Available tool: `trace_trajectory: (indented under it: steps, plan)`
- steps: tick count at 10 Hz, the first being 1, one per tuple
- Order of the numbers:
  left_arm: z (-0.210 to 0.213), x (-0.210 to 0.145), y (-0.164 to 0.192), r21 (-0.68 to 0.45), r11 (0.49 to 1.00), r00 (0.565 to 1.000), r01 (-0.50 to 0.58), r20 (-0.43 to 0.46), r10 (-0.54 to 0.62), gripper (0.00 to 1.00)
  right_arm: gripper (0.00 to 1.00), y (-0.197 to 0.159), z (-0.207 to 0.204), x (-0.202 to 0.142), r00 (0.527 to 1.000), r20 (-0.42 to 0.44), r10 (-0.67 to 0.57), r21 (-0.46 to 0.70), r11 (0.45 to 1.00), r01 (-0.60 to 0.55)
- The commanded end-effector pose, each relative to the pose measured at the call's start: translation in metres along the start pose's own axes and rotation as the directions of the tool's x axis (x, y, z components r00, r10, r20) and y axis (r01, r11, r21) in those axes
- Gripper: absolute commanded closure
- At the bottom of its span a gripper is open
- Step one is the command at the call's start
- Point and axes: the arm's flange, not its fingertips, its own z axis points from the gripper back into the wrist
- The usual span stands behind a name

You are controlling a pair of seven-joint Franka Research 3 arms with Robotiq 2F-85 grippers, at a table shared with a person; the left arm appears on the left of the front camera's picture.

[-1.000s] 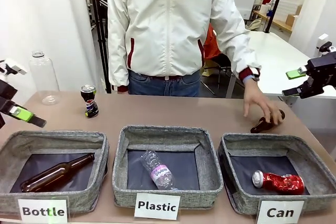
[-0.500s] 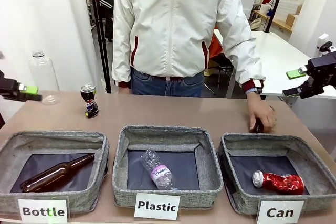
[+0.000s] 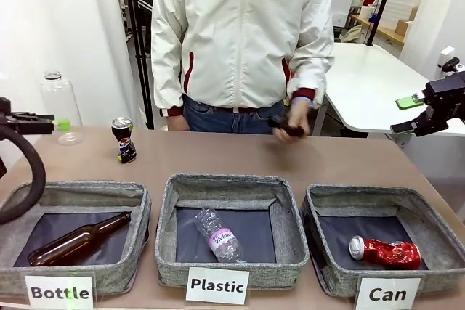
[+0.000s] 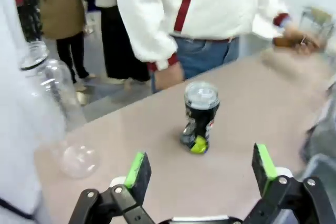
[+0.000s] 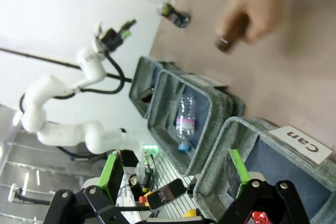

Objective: Sort the can waste into the basket.
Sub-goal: Pick up the can waste from the table and place it in the right Fabric basket.

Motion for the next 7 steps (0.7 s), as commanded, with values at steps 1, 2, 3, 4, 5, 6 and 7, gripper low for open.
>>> trace_trajectory:
  steps: [1, 2, 3, 4, 5, 6, 7]
  plan:
    - [-0.0103, -0.0096, -0.0201, 0.043, 0.982, 0.977, 0.182, -0.119, -0.176, 0.0, 0.0, 0.002, 0.0031, -0.0006, 1.0, -0.008, 0.02, 0.004, 1.0, -0.02]
    - [-0.0121, -0.0083, -0.0215, 0.032, 0.981, 0.977, 0.191, -0.101, -0.187, 0.0, 0.0, 0.002, 0.0031, -0.0006, 1.0, -0.008, 0.02, 0.004, 1.0, -0.02]
    - [-0.0134, -0.0048, -0.0219, 0.046, 0.987, 0.987, 0.151, -0.059, -0.148, 0.0, 0.0, 0.002, 0.0031, -0.0006, 1.0, -0.008, 0.02, 0.004, 1.0, -0.02]
    - [-0.0104, -0.0046, -0.0168, 0.028, 0.984, 0.98, 0.175, -0.105, -0.171, 0.0, 0.0, 0.002, 0.0031, -0.0006, 1.0, -0.008, 0.02, 0.004, 1.0, -0.02]
    - [-0.0104, -0.0046, -0.0168, 0.028, 0.984, 0.98, 0.175, -0.105, -0.171, 0.0, 0.0, 0.002, 0.0031, -0.0006, 1.0, -0.008, 0.02, 0.004, 1.0, -0.02]
    - [-0.0104, -0.0046, -0.0168, 0.028, 0.984, 0.98, 0.175, -0.105, -0.171, 0.0, 0.0, 0.002, 0.0031, -0.0006, 1.0, -0.008, 0.02, 0.004, 1.0, -0.02]
    - [-0.0133, -0.0052, -0.0193, 0.029, 0.984, 0.979, 0.177, -0.109, -0.172, 0.0, 0.0, 0.002, 0.0031, -0.0006, 1.0, -0.008, 0.02, 0.004, 1.0, -0.02]
